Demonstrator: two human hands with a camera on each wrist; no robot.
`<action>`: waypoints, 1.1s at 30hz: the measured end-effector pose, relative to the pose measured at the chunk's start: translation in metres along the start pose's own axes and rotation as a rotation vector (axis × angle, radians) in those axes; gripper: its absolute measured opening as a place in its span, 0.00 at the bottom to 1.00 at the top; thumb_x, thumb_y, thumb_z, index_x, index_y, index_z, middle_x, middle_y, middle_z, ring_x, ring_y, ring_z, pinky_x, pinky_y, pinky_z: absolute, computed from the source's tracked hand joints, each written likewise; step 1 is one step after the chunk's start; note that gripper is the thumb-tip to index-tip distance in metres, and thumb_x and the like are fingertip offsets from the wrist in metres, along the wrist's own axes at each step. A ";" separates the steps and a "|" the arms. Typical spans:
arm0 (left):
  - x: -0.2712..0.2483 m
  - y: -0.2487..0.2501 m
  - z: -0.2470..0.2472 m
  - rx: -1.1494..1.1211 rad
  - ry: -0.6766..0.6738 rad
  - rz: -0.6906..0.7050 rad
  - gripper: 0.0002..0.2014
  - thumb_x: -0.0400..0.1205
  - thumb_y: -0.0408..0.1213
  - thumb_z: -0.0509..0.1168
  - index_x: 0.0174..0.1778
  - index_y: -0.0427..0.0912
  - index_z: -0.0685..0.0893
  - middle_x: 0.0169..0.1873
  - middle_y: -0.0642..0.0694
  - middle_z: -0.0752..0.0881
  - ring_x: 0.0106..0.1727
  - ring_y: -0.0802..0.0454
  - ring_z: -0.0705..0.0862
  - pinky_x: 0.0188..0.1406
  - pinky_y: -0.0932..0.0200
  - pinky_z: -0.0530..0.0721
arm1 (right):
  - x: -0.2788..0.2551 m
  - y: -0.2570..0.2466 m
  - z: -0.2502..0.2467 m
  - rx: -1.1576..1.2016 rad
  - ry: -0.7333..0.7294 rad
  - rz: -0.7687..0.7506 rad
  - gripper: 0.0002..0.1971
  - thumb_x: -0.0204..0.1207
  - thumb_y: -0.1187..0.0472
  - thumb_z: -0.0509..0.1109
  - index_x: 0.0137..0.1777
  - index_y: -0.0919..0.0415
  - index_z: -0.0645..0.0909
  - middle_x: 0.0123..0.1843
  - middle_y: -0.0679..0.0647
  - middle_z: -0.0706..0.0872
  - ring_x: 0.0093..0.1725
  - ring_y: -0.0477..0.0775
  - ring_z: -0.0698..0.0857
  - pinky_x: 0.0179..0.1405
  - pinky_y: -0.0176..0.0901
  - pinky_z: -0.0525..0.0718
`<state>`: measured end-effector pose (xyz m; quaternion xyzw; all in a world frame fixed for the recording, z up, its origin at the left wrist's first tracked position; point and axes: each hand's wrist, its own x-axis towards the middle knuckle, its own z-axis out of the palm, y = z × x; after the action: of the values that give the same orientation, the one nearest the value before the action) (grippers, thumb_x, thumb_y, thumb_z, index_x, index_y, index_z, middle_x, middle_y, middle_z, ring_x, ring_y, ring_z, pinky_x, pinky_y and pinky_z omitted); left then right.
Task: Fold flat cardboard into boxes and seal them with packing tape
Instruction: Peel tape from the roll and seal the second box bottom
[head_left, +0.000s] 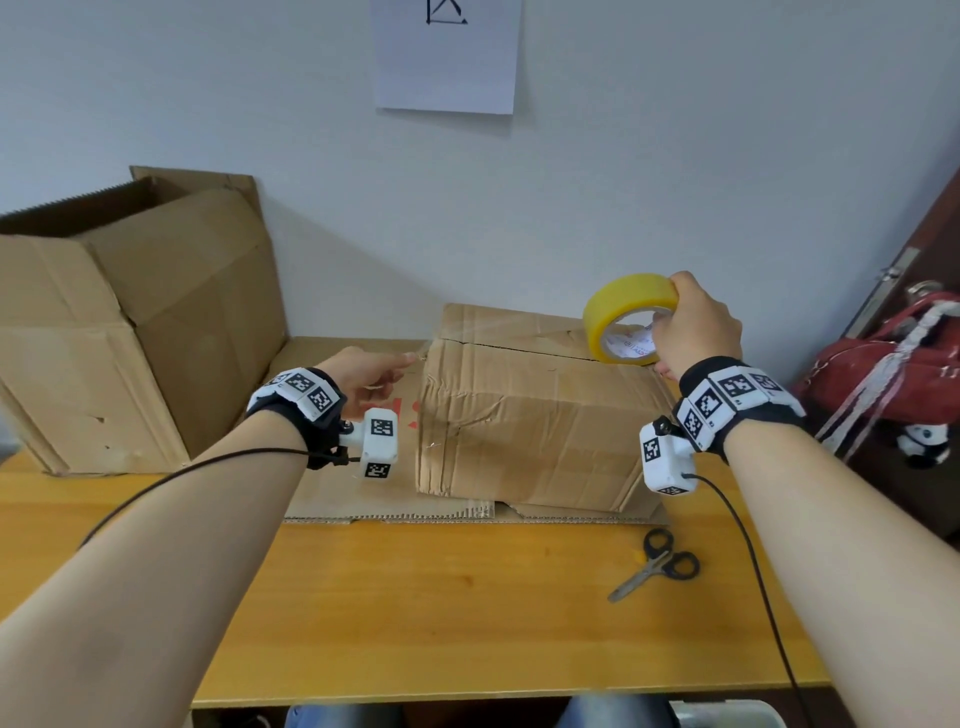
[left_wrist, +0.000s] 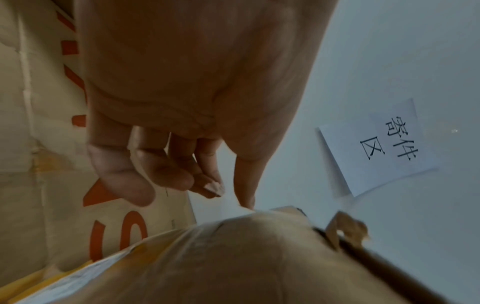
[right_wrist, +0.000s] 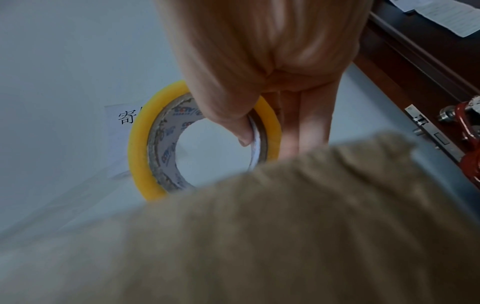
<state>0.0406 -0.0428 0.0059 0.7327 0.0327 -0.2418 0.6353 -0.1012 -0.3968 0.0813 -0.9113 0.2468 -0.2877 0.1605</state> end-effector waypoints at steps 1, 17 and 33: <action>0.000 -0.001 0.003 0.013 -0.018 -0.013 0.10 0.77 0.41 0.78 0.43 0.39 0.87 0.31 0.48 0.85 0.31 0.53 0.77 0.50 0.51 0.79 | 0.000 0.000 0.000 -0.002 0.002 -0.004 0.06 0.83 0.59 0.60 0.55 0.47 0.70 0.42 0.61 0.86 0.37 0.69 0.89 0.40 0.62 0.91; 0.020 -0.013 0.002 0.218 -0.094 -0.087 0.32 0.66 0.57 0.78 0.62 0.41 0.88 0.55 0.48 0.93 0.60 0.41 0.90 0.72 0.33 0.78 | -0.008 -0.005 0.002 0.005 -0.002 -0.012 0.07 0.84 0.60 0.59 0.59 0.49 0.70 0.44 0.62 0.85 0.40 0.72 0.87 0.39 0.65 0.91; -0.029 0.031 0.043 0.261 0.088 0.123 0.15 0.88 0.49 0.60 0.58 0.42 0.83 0.61 0.45 0.85 0.54 0.48 0.83 0.52 0.45 0.85 | -0.012 -0.011 -0.005 0.037 -0.017 -0.001 0.10 0.83 0.61 0.60 0.62 0.51 0.73 0.45 0.62 0.85 0.41 0.72 0.87 0.41 0.65 0.90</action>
<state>0.0120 -0.0821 0.0422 0.8197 -0.0161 -0.1721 0.5462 -0.1086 -0.3815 0.0847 -0.9108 0.2397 -0.2846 0.1790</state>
